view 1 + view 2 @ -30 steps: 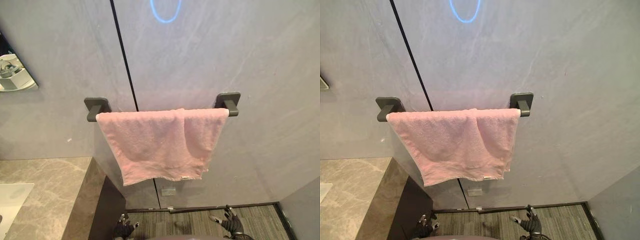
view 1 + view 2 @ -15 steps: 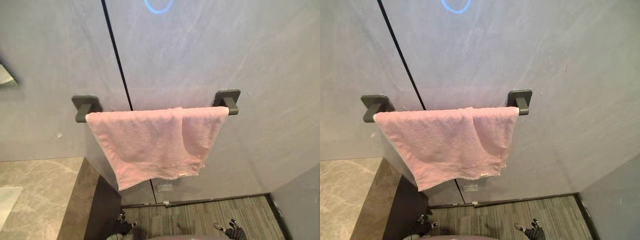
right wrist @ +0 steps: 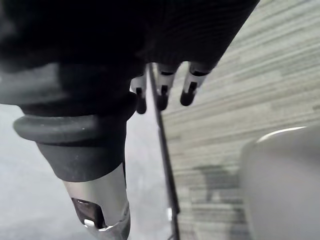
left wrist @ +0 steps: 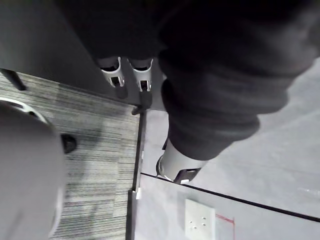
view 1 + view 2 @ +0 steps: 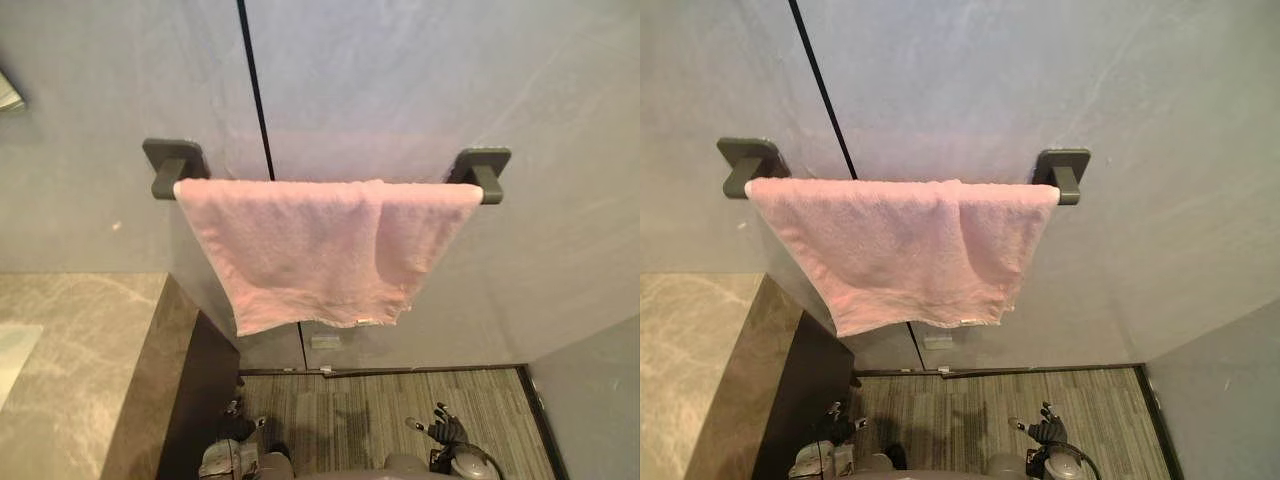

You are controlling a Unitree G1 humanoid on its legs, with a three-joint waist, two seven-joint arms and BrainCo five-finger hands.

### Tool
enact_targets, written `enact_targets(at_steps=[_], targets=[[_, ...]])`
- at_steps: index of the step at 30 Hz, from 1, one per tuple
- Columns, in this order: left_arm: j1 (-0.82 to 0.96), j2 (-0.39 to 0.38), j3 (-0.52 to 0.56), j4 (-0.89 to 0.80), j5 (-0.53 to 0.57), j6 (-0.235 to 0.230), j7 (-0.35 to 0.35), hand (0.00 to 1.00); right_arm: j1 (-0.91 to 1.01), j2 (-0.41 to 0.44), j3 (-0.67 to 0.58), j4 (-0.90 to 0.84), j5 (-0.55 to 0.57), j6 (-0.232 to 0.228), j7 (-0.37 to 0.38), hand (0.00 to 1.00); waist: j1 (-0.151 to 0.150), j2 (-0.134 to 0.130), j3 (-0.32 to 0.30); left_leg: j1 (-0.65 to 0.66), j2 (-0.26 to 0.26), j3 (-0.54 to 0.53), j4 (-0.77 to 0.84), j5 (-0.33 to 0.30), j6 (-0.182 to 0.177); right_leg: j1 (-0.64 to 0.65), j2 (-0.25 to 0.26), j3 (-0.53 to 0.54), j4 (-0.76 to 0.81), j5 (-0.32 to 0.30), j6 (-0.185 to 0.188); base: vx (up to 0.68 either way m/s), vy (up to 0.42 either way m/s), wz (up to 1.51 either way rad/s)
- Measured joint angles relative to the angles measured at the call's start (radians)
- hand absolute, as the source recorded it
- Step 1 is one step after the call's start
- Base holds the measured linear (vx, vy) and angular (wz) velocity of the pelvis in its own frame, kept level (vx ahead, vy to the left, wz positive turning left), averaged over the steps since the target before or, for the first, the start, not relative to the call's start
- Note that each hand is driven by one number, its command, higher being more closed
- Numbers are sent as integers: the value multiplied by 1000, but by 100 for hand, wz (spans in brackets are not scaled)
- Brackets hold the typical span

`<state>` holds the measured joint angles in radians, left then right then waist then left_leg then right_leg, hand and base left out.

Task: Organize washtable

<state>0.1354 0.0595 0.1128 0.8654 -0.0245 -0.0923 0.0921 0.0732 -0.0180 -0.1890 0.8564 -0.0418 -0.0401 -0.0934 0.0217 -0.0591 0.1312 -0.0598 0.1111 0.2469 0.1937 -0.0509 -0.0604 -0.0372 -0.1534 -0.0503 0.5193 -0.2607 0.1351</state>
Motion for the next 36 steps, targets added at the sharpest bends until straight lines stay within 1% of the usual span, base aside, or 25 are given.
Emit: enact_targets(at_steps=[1, 3, 4, 5, 6, 8, 9, 10, 11, 12, 13, 14, 15, 17, 18, 19, 20, 21, 22, 23, 24, 27, 29, 33, 36], targets=[[2, -10, -1, 3, -1, 1, 0, 0, -19, -8, 0, 0, 0, 0, -1, 0, 3, 16, 4, -10, 18, -1, -12, 15, -18, 22, 20, -1, -63, -2, -2, -182, -110, -12], [-3, -18, -2, 4, -2, 0, 1, 0, -30, -22, 0, -3, 1, -1, -13, 0, 19, 35, 4, -32, 31, 2, -20, 49, -21, 36, 36, -7, -144, -6, -10, -198, -112, -9], [-5, -18, -3, 3, -2, -2, 1, 0, -30, -25, 1, -4, 1, -1, -15, 0, 24, 35, 4, -41, 35, 1, -21, 57, -23, 42, 42, -9, -173, -8, -29, -238, -124, 4], [-7, -19, -8, 4, -2, -2, 2, 0, -30, -24, 2, -4, 1, -1, -17, 0, 23, 45, 13, -55, 47, -9, -21, 68, -30, 65, 57, -27, -234, 1, -69, -285, -108, 24], [-7, -20, -20, 4, -4, -3, 3, 0, -27, -23, 2, -5, 1, -1, -19, 0, 20, 62, 33, -55, 64, -31, -25, 89, -33, 91, 81, -40, -272, 30, -81, -234, -87, 29], [-9, -20, -29, -1, -4, -3, 3, 0, -12, -22, 19, 1, 1, -1, -21, 0, 19, 74, 47, -45, 81, -55, -59, 135, -40, 96, 100, -61, -277, 48, -92, -275, -73, 31], [-6, -19, -37, -6, -3, -3, 4, 0, -7, -22, 31, 1, 1, -1, -21, 0, 20, 74, 49, -44, 77, -67, -97, 181, -54, 72, 104, -71, -259, 53, -101, -359, -84, 29], [-6, -18, -41, -6, -3, -3, 4, 0, -8, -21, 30, 1, 1, -1, -21, 0, 17, 71, 50, -52, 74, -81, -109, 196, -59, 62, 100, -83, -258, 54, -110, -344, -35, 30], [-12, -16, -41, -10, -2, -2, 2, 0, -5, -21, 24, 1, 2, -1, -28, 0, 14, 64, 61, -75, 64, -97, -55, 169, -47, 39, 87, -96, -243, 55, -126, -234, 36, 26], [-12, -16, -42, -12, -2, -3, 3, 0, -4, -24, 15, 1, 2, -1, -38, 0, 14, 63, 62, -91, 52, -91, 24, 116, -33, 23, 69, -102, -230, 64, -127, -220, 64, 21], [-12, -16, -42, -11, -2, -3, 3, 0, -2, -27, 11, 1, 2, -1, -38, 0, 11, 62, 61, -102, 45, -87, 86, 76, -26, 15, 58, -105, -227, 70, -124, -226, 107, 13], [-10, -15, -42, -10, -2, -3, 3, 0, 2, -27, 0, 1, 2, -2, -38, 0, 1, 62, 62, -105, 44, -53, 239, -22, -19, 12, 33, -115, -234, 91, -110, -198, 114, 17], [-8, -15, -42, -6, 0, -2, 3, 0, 4, -27, -1, 1, 2, -2, -38, 0, -8, 63, 62, -99, 45, -47, 290, -59, -19, 12, 25, -117, -237, 98, -104, -274, 230, 23], [-9, -18, -46, 14, 9, 1, 1, 0, 23, -28, -5, 1, 3, -2, -38, 0, -15, 83, 54, -63, 70, -38, 400, -179, -40, -4, 14, -130, -243, 124, -76, -200, 237, 23], [-10, -20, -53, 19, 19, 3, 1, 0, 28, -29, -9, 1, 4, -2, -38, 0, -20, 101, 52, -53, 81, -36, 386, -209, -48, -6, 19, -134, -243, 128, -66, -120, 232, 27], [-9, -30, -62, 29, 24, 6, 1, 0, 27, -29, -29, 2, 13, -1, -38, 0, -30, 121, 48, -31, 60, -21, 272, -278, -4, -20, 25, -137, -242, 138, -40, -116, 268, 28], [-17, -9, -64, 36, 34, 11, 3, 0, 31, -1, -28, 3, 13, 2, -35, 0, -27, 77, 35, -8, -2, -3, 167, -228, -12, -40, -13, -111, -251, 145, -30, -97, 236, 22], [-17, -4, -65, 39, 37, 13, 3, 0, 33, 6, -28, 3, 13, 2, -35, 0, -29, 64, 28, 15, -27, 2, 107, -202, -6, -48, -22, -109, -257, 145, -29, -39, 199, 16], [-15, -1, -66, 42, 39, 18, 3, 0, 33, 7, -29, 4, 13, -2, -36, 0, -36, 57, 18, 32, -63, 5, 28, -158, 23, -50, -23, -109, -260, 144, -39, -14, 136, 7], [-15, 0, -66, 44, 39, 18, 2, 0, 33, 8, -29, 5, 13, -2, -35, 0, -35, 53, 17, 32, -77, 5, 19, -152, 31, -50, -24, -110, -253, 144, -39, 3, 162, 8], [-22, 6, -77, 61, 40, 20, 3, 0, 23, 2, -29, 26, 13, -1, -35, 0, -37, 46, 15, 35, -101, 2, 14, -151, 40, -56, -44, -111, -214, 136, -34, 12, 109, 8], [-26, 11, -84, 84, 41, 21, 1, 0, 13, 8, -38, 33, 22, -2, -34, 0, -57, 63, 20, 59, -126, -29, 5, -145, 52, -70, -67, -115, -116, 126, -34, 43, 70, 24], [-25, 9, -85, 91, 43, 21, -1, 0, 13, 11, -38, 32, 22, -2, -34, 0, -66, 66, 20, 85, -132, -65, -26, -131, 65, -72, -72, -112, -58, 126, -35, 119, 0, 52], [-28, 12, -80, 92, 57, 21, -1, 0, 23, 13, -38, 33, 22, -1, -34, 0, -64, 50, 15, 107, -133, -175, -35, -99, 71, -60, -48, -53, 37, 118, -63, 161, -99, 82], [-27, 0, -60, 87, 68, 21, 0, 0, 26, 13, -41, 33, 21, 1, -33, 0, -53, 47, 12, 132, -120, -228, -55, -69, 45, -21, -27, -46, 40, 116, -63, 133, -133, 65]])
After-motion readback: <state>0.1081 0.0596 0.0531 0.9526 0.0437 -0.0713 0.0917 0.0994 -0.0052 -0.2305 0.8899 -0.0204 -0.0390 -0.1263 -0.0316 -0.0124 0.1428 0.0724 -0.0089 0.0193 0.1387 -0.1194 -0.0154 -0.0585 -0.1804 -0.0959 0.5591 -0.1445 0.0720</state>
